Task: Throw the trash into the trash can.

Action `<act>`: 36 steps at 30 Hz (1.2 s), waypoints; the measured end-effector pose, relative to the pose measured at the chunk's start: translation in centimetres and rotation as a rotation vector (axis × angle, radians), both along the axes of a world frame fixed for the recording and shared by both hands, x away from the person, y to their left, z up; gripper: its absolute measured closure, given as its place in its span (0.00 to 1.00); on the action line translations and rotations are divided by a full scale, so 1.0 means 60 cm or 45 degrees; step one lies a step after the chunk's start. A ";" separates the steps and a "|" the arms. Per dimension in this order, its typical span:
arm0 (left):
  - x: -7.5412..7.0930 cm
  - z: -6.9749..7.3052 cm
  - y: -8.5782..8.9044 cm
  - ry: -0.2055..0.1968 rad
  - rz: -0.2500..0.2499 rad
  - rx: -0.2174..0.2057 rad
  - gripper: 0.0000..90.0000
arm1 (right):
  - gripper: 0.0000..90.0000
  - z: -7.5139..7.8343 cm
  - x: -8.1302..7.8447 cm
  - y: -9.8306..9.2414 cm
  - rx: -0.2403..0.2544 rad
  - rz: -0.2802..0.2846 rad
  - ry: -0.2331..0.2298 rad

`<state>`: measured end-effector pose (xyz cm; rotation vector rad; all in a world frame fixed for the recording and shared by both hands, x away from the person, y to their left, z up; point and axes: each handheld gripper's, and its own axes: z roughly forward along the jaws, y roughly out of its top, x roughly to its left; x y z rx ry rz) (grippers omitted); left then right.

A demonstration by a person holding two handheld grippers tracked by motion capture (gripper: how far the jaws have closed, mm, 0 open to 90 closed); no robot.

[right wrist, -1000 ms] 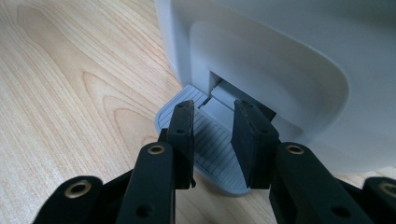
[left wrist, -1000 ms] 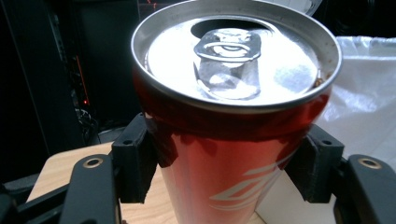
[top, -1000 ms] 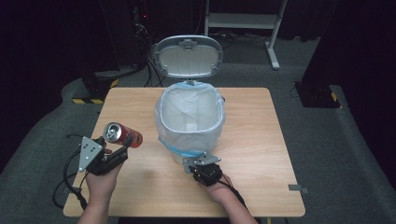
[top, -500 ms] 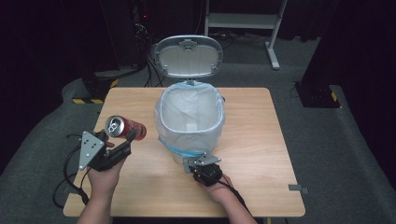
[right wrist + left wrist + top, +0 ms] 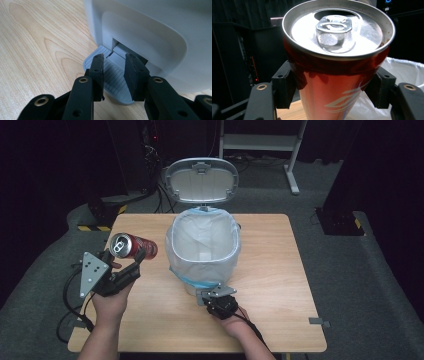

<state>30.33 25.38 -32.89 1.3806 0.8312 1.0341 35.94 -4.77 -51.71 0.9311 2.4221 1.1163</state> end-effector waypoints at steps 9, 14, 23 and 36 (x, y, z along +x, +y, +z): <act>0.002 0.025 -0.001 -0.051 0.000 -0.010 0.38 | 0.77 0.000 -0.001 0.000 -0.002 -0.003 0.003; 0.004 0.037 -0.003 -0.075 0.000 -0.013 0.38 | 0.77 0.000 0.000 0.000 -0.002 0.000 -0.001; 0.014 0.046 -0.012 -0.079 -0.021 -0.020 0.38 | 0.76 0.000 0.000 0.000 -0.002 0.001 0.000; 0.037 0.060 -0.057 -0.081 -0.104 -0.018 0.38 | 0.76 0.000 0.000 0.000 0.000 -0.001 0.004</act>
